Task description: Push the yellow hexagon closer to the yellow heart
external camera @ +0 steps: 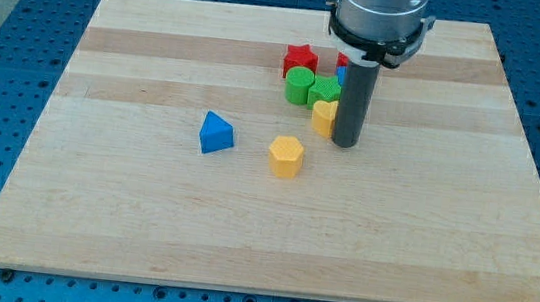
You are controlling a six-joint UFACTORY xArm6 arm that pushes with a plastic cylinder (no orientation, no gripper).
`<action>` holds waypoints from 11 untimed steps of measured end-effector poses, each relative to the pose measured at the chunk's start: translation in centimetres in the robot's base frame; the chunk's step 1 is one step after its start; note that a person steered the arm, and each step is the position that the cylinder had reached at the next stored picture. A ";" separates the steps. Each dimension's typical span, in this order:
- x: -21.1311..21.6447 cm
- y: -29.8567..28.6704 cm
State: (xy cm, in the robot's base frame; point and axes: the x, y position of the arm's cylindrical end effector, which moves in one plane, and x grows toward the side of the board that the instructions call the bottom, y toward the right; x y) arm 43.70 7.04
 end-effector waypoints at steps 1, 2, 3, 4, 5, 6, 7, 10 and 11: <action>0.0 -0.4; 0.1 -0.3; 2.0 -0.3; 4.7 -0.3; 7.6 -0.8; 9.6 -3.1; 9.2 -6.9; 5.8 -8.0; 5.8 -5.4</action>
